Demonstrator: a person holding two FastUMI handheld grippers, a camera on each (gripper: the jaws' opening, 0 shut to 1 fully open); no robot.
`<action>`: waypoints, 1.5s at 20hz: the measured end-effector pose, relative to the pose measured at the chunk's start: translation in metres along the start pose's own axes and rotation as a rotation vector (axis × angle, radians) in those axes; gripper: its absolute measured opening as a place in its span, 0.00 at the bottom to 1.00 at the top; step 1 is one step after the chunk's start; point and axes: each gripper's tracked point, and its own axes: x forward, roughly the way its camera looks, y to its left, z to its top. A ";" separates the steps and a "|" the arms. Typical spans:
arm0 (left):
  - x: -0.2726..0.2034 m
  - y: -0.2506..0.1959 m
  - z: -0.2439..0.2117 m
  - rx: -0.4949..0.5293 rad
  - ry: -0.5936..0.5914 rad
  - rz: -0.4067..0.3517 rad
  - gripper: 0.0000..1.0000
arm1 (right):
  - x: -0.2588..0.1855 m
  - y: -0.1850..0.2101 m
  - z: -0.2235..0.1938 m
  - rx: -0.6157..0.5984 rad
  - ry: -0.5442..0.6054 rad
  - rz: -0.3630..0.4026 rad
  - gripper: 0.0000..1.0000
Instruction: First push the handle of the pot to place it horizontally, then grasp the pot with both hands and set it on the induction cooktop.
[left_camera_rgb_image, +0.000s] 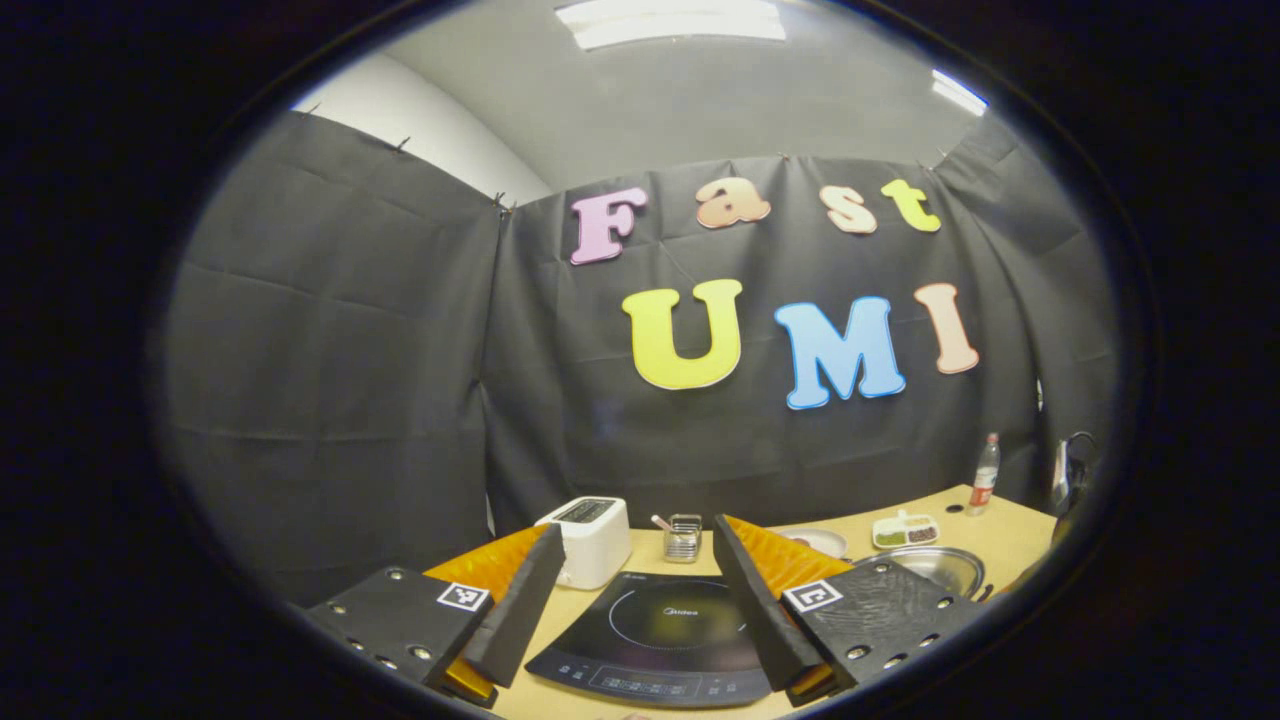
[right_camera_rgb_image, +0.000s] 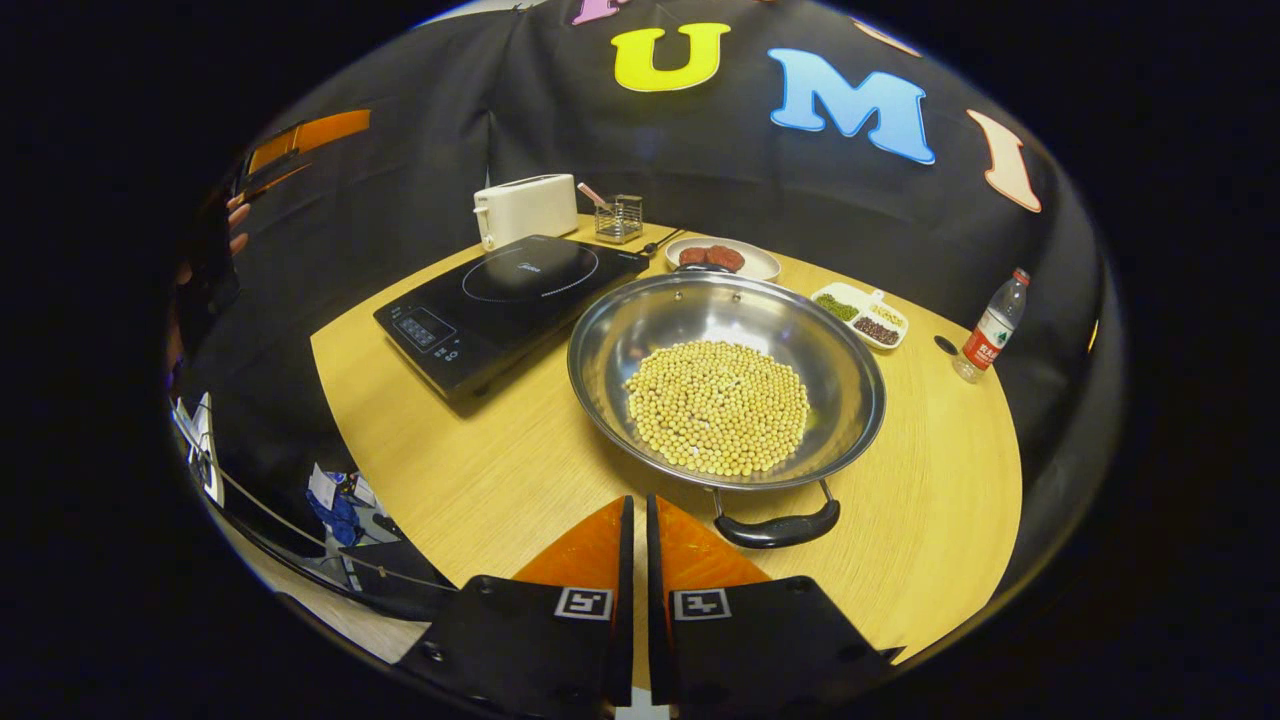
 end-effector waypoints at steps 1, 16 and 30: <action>0.002 -0.004 0.000 0.003 0.002 0.000 0.90 | 0.003 -0.002 -0.001 0.003 0.007 0.003 0.08; 0.025 -0.049 0.001 0.023 -0.006 -0.038 0.90 | 0.005 -0.053 -0.023 0.082 0.070 -0.047 0.02; 0.030 -0.072 -0.002 0.040 0.002 -0.045 0.91 | 0.005 -0.115 -0.022 0.162 0.058 -0.131 0.03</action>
